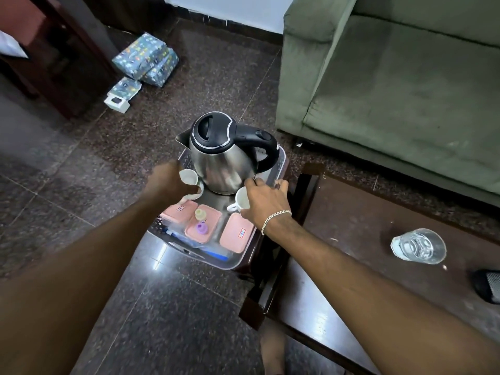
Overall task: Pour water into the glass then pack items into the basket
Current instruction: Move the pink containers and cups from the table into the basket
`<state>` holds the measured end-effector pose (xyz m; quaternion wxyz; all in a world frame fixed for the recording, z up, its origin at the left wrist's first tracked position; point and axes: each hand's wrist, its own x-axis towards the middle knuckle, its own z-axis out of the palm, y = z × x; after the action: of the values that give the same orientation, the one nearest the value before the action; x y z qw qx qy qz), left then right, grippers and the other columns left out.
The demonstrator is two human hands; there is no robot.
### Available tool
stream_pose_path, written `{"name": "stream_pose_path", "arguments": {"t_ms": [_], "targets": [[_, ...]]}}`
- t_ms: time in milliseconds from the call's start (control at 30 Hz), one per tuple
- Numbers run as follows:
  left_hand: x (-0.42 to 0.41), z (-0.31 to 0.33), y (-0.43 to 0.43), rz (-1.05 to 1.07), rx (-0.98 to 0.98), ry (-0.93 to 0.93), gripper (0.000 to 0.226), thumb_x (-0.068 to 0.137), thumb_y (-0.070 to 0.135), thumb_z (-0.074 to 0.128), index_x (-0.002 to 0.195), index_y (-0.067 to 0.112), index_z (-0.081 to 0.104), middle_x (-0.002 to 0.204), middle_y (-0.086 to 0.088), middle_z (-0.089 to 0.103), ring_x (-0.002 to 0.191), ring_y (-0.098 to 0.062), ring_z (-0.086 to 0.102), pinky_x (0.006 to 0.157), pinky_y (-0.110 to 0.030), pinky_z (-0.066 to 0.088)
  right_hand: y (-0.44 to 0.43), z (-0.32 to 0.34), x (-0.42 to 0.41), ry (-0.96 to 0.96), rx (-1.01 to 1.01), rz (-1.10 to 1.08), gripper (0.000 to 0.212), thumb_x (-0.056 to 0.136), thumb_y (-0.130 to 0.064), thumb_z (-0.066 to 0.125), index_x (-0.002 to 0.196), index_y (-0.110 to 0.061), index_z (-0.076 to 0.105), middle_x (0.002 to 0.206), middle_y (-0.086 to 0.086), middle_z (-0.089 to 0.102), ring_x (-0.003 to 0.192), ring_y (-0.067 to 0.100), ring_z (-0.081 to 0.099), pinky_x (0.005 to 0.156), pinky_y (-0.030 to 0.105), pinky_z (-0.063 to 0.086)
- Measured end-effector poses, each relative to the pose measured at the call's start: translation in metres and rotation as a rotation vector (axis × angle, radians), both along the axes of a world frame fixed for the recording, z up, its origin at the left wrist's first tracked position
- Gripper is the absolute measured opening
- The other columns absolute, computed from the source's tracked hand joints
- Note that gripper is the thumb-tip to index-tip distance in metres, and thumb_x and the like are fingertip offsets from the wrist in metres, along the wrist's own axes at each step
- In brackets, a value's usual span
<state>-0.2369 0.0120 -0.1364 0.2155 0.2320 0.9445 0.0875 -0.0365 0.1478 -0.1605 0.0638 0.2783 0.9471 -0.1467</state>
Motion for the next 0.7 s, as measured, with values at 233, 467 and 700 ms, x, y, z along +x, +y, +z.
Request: {"name": "stream_pose_path", "arguments": {"t_ms": [233,467,700], "targets": [[0.001,-0.011,-0.001,-0.147,-0.088,0.003,0.072,0.073,0.055,0.086,0.119,0.009,0.057,0.117,-0.023,0.069,0.1,-0.042,0.069,0.082,-0.045,0.055,-0.001,-0.003,0.002,-0.007,-0.025,0.056,0.058,0.072,-0.046,0.076,0.118,-0.019,0.052,0.123,0.002,0.062,0.098,0.03,0.07,0.094,0.049,0.018],[0.003,-0.015,-0.011,-0.143,-0.002,-0.041,0.084,0.068,0.048,0.093,0.129,0.007,0.053,0.13,-0.024,0.06,0.114,-0.045,0.061,0.085,-0.044,0.049,-0.008,-0.005,0.005,0.014,-0.043,0.01,0.066,0.075,-0.051,0.077,0.126,-0.019,0.05,0.126,0.003,0.06,0.101,0.034,0.068,0.098,0.05,0.024],[0.019,-0.005,-0.038,-0.208,0.067,0.049,0.097,0.056,0.047,0.098,0.13,0.009,0.049,0.126,-0.02,0.052,0.108,-0.046,0.063,0.084,-0.051,0.052,-0.011,-0.003,0.015,0.047,-0.083,-0.011,0.065,0.076,-0.047,0.078,0.128,-0.02,0.049,0.121,0.004,0.058,0.104,0.031,0.067,0.096,0.048,0.028]]}}
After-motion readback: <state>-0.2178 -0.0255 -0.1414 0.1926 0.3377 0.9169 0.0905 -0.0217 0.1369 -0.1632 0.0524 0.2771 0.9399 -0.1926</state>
